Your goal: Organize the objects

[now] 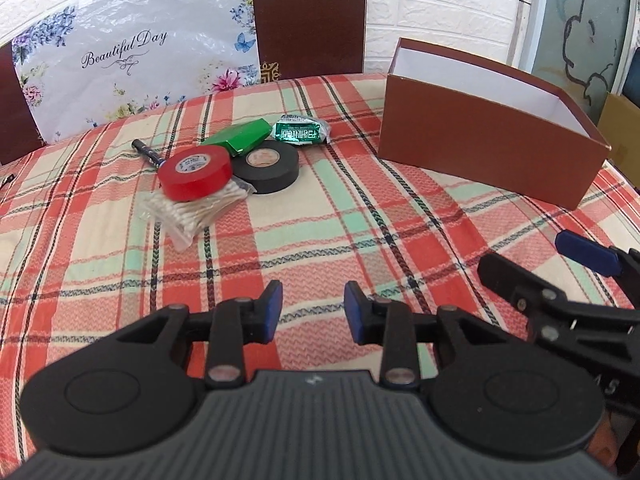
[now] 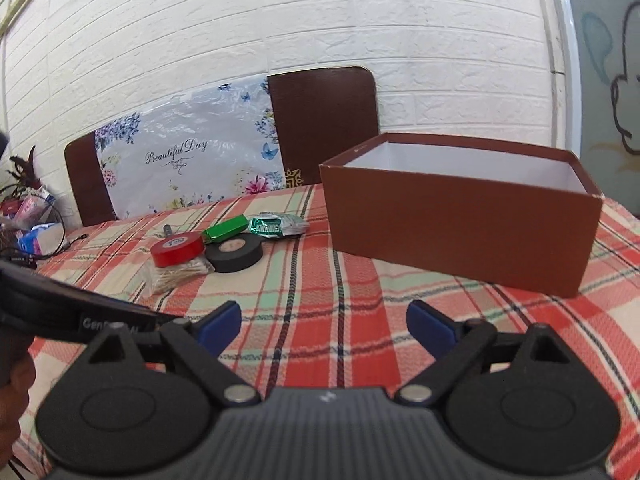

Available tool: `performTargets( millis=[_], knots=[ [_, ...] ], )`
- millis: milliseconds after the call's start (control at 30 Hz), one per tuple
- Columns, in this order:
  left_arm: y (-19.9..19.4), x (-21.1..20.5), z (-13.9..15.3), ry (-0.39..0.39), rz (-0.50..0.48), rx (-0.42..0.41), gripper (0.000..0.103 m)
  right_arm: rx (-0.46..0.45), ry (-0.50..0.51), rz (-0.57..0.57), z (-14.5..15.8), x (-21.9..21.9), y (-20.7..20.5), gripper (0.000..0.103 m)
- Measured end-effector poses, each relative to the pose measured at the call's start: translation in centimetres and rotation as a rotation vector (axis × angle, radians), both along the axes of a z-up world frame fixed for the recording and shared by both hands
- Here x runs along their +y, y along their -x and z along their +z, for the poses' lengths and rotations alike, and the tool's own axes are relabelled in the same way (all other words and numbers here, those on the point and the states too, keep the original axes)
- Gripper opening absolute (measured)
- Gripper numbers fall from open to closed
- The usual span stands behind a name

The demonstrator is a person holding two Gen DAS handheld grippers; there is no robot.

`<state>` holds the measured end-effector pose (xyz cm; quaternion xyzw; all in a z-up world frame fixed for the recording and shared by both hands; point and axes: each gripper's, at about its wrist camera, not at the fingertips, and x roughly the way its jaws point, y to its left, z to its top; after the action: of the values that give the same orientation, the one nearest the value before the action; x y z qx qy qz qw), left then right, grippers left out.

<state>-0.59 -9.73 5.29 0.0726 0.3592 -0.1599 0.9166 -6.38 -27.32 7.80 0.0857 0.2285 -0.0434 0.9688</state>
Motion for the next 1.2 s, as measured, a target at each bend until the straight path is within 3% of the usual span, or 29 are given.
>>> performTargets(
  millis=[233, 467, 700, 867, 1000, 1067, 1133, 1200],
  knots=[
    [1.4, 0.5, 0.3, 0.005, -0.017, -0.03, 0.039, -0.021, -0.023, -0.035, 1.0, 0.4, 2.0, 0.09],
    [0.0, 0.5, -1.0, 0.001, -0.022, -0.019, 0.04, -0.019, 0.016, 0.007, 0.7, 0.9, 1.2, 0.072],
    [-3.3, 4.1, -3.3, 0.003, 0.073, -0.007, 0.04, 0.096, 0.021, 0.094, -2.2, 2.2, -2.5, 0.058],
    [-6.7, 9.9, -3.6, 0.086, 0.225, 0.019, 0.04, 0.138, 0.075, 0.191, -2.9, 4.3, -6.3, 0.058],
    [-8.3, 14.2, -3.1, 0.18, 0.319, 0.033, 0.04, 0.114, 0.141, 0.294, -2.2, 7.4, -9.8, 0.058],
    [-8.7, 15.7, -3.0, 0.218, 0.356, 0.039, 0.04, 0.092, 0.144, 0.318, -1.4, 8.6, -12.2, 0.061],
    [-9.1, 16.8, -3.1, 0.249, 0.384, 0.052, 0.04, 0.072, 0.122, 0.329, -0.6, 9.7, -14.9, 0.073],
    [-9.3, 17.3, -3.2, 0.272, 0.39, 0.061, 0.04, 0.06, 0.116, 0.346, -0.3, 10.7, -17.4, 0.078]
  ],
)
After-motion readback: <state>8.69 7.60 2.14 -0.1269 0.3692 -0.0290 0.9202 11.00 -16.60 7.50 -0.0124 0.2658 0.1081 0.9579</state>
